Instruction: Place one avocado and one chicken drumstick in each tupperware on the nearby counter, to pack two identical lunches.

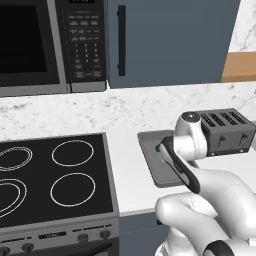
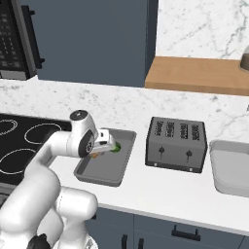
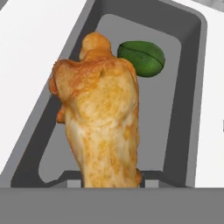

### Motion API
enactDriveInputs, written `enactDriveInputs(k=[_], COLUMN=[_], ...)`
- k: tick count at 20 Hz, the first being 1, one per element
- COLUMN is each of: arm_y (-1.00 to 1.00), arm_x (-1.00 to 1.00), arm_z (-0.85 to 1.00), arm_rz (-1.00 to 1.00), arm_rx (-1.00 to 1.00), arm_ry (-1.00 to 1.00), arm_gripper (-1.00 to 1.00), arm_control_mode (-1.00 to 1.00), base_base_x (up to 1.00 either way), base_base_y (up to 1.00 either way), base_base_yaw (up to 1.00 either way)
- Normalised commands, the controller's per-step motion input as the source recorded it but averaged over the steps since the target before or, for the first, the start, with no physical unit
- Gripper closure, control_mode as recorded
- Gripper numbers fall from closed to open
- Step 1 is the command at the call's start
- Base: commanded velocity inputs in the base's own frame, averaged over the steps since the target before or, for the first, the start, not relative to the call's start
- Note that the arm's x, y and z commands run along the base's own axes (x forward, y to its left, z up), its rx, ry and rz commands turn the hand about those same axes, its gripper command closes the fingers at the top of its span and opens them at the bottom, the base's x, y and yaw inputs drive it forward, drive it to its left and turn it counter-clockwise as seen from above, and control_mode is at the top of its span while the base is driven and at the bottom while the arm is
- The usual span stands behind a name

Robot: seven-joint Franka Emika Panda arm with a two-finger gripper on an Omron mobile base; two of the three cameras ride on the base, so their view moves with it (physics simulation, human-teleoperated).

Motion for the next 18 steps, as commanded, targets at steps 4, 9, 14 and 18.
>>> enactDriveInputs(k=[4,9,14,18], arm_y=[-0.02,-0.06,-0.08,-0.02], arm_x=[0.30,0.17,0.06,0.09], arm_z=[-0.36,-0.36,-0.28,-0.31], arm_rz=[0.06,0.07,0.07,0.07], arm_rx=[0.00,0.00,0.01,0.00], arm_ry=[0.00,0.00,0.00,0.01], arm_gripper=[1.00,1.00,1.00,1.00], arm_control_mode=[-1.00,-1.00,-1.00,-1.00], base_base_x=[0.00,0.00,0.00,0.00], base_base_y=[0.00,0.00,0.00,0.00], base_base_yaw=[0.00,0.00,0.00,0.00])
